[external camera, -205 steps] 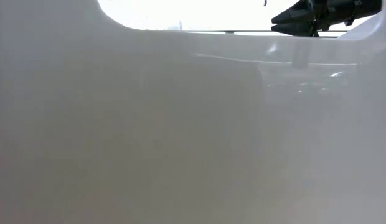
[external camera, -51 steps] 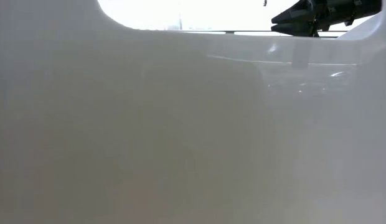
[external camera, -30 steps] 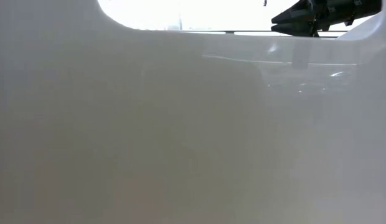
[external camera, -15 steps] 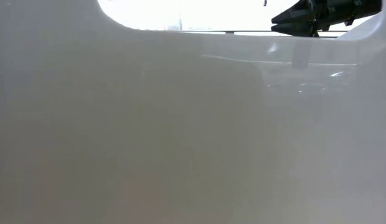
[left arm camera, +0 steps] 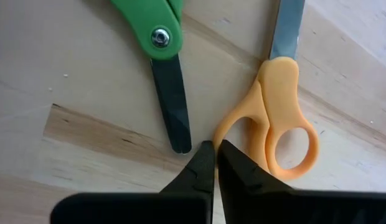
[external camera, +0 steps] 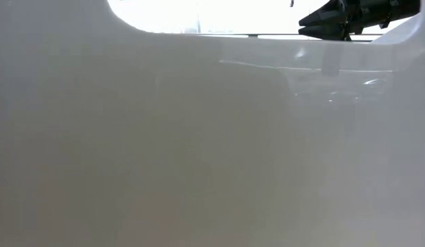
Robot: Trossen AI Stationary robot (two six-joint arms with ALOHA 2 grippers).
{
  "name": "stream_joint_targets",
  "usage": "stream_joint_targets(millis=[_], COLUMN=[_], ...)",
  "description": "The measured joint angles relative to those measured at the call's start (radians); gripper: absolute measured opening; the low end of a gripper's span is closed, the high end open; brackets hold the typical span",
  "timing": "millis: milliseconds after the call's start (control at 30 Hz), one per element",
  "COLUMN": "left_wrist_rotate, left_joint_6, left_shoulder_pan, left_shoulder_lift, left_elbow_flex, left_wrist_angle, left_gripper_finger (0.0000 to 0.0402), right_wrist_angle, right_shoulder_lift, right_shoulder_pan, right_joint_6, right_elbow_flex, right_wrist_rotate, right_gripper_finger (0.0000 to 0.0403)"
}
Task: Pick & Place Paint Supplies
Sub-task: Put the yellow scissors into the yellow bin
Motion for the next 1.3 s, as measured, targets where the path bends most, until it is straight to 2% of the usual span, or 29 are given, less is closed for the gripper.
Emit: stream_joint_targets(millis=[167,333,533,700,833,1000,1300], left_wrist_rotate=[-0.001,-0.008,0.001,0.004,0.049,0.086,0.065], left_joint_6=[0.015,0.135,0.194,0.27,0.332,0.259,-0.054], left_shoulder_pan=[0.0,0.001,0.001,-0.001,-0.032,-0.165,-0.553], left_shoulder_lift=[0.007,0.006,0.006,0.005,0.009,0.012,0.025], left_elbow_flex=[0.032,0.109,0.235,0.347,0.431,0.493,0.5], left_wrist_angle=[-0.033,-0.082,-0.215,-0.259,-0.296,-0.377,-0.382], left_gripper_finger=[0.0008,0.0008,0.0007,0.0007,0.0007,0.0007,0.0007], right_wrist_angle=[0.0,0.0,0.0,0.0,0.0,0.0,0.0], right_shoulder_lift=[0.0,0.0,0.0,0.0,0.0,0.0,0.0], right_shoulder_pan=[0.0,0.0,0.0,0.0,0.0,0.0,0.0], right_joint_6=[0.0,0.0,0.0,0.0,0.0,0.0,0.0], right_elbow_flex=[0.0,0.0,0.0,0.0,0.0,0.0,0.0], right_wrist_rotate=[0.0,0.0,0.0,0.0,0.0,0.0,0.0], right_gripper_finger=[0.0093,0.0093,0.0093,0.0093,0.0093,0.0093,0.0093])
